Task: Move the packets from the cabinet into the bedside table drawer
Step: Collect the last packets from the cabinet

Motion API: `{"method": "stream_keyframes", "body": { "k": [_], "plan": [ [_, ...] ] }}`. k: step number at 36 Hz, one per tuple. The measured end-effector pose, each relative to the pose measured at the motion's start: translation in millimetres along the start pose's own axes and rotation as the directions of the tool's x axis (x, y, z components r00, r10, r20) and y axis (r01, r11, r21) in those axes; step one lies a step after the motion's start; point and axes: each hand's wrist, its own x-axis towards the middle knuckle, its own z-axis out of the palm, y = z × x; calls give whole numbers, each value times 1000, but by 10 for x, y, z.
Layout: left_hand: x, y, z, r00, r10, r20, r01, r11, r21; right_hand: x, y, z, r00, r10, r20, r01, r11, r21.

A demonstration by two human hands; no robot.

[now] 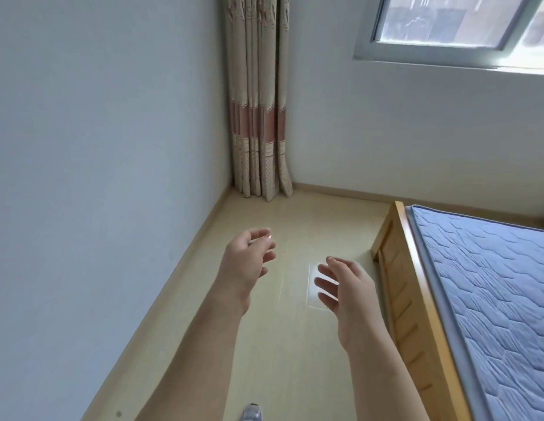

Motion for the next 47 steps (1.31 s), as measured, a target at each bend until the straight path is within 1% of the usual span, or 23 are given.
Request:
{"method": "stream_keyframes", "body": {
  "k": [4, 8, 11, 16, 20, 25, 30, 35, 39, 43, 47],
  "plan": [
    [822, 300, 215, 999, 26, 40, -26, 1000, 9, 732, -403, 313, 1000, -19, -10, 19, 1000, -13],
    [1518, 575, 475, 991, 78, 107, -82, 996, 29, 1398, -771, 521, 998, -59, -38, 59, 998, 7],
    [1976, 665, 647, 989, 50, 142, -59, 996, 60, 1839, -905, 611, 997, -42, -68, 44, 998, 33],
    [2836, 737, 963, 992, 16, 125, -22, 998, 53, 2690, -1120, 670, 997, -16, -76, 18, 999, 29],
    [3595, 786, 1423, 993, 2, 117, -6, 1000, 28, 3506, -1400, 567, 994, -59, -92, 64, 997, 52],
    [4555, 1082, 2271, 977, 19, 214, -41, 994, 99, 4596, -1853, 340, 989, -69, -131, 79, 994, 72],
    [5386, 1469, 2994, 968, 68, 243, -95, 990, 101, 5537, -2386, 216, 986, -105, -132, 114, 991, 67],
    [6113, 1549, 3510, 969, 25, 247, -52, 993, 105, 6349, -2706, 121, 985, -92, -146, 103, 992, 72],
    [6746, 1588, 3965, 958, -2, 286, -30, 993, 110, 7024, -2867, -62, 976, -82, -204, 96, 993, 62],
    [7477, 1712, 4457, 944, 20, 329, -53, 994, 92, 7789, -3092, -274, 955, -93, -282, 115, 991, 63],
    [8216, 1928, 5003, 927, 31, 373, -70, 993, 91, 8620, -3479, -412, 936, -112, -333, 142, 988, 68]
  ]
}}
